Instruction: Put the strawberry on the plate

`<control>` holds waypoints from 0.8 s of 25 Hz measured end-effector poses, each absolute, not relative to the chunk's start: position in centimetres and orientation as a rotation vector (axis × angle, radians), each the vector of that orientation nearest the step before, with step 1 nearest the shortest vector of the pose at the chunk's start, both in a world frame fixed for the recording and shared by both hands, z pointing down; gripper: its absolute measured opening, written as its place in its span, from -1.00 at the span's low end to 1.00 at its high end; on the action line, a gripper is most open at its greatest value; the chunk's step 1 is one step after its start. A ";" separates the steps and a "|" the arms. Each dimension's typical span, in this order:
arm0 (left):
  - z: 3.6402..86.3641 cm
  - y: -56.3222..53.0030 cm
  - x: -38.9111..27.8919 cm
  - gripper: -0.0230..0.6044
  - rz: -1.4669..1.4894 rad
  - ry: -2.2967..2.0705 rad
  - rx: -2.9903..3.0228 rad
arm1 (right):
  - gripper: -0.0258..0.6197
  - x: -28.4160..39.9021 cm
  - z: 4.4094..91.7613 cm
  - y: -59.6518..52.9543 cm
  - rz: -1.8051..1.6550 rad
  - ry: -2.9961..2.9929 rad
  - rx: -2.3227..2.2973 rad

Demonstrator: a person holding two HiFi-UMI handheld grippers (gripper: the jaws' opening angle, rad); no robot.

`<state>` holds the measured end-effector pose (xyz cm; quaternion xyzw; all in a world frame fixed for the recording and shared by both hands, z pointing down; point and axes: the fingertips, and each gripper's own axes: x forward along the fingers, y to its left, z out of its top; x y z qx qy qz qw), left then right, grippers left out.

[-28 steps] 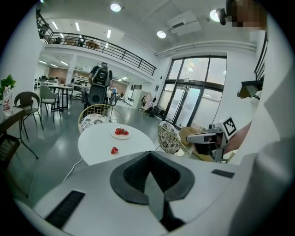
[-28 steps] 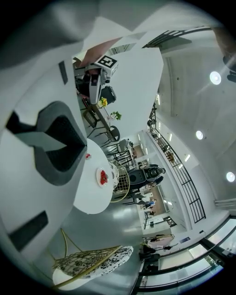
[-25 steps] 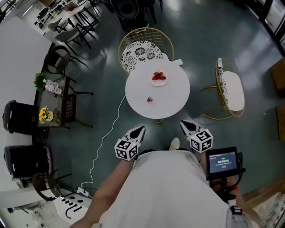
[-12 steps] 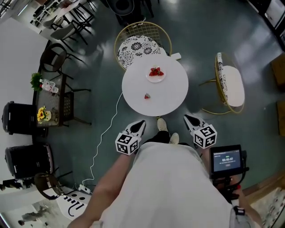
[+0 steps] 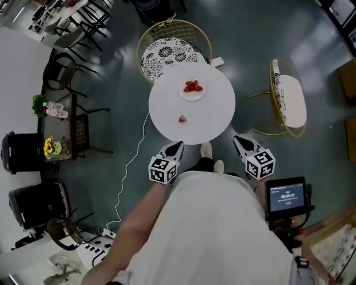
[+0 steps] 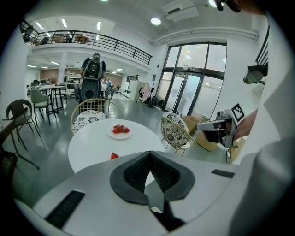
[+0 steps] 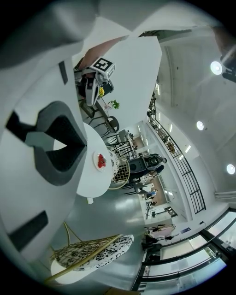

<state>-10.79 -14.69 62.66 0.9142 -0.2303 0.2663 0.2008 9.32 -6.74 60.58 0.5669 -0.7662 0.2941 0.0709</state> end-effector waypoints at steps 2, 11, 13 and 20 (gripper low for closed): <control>62.8 -15.3 -10.8 -0.91 0.761 -0.637 2.551 | -0.91 9.3 60.3 -6.9 0.893 -2.292 1.713; 64.0 -17.9 -10.9 -0.91 0.831 -0.624 2.524 | -0.91 9.0 59.5 -8.9 0.911 -2.258 1.697; 64.3 -18.1 -11.1 -0.91 0.866 -0.630 2.515 | -0.91 8.8 59.1 -9.2 0.920 -2.249 1.685; 67.7 -20.3 -10.2 -0.91 0.938 -0.597 2.477 | -0.91 8.6 60.7 -11.6 0.968 -2.232 1.629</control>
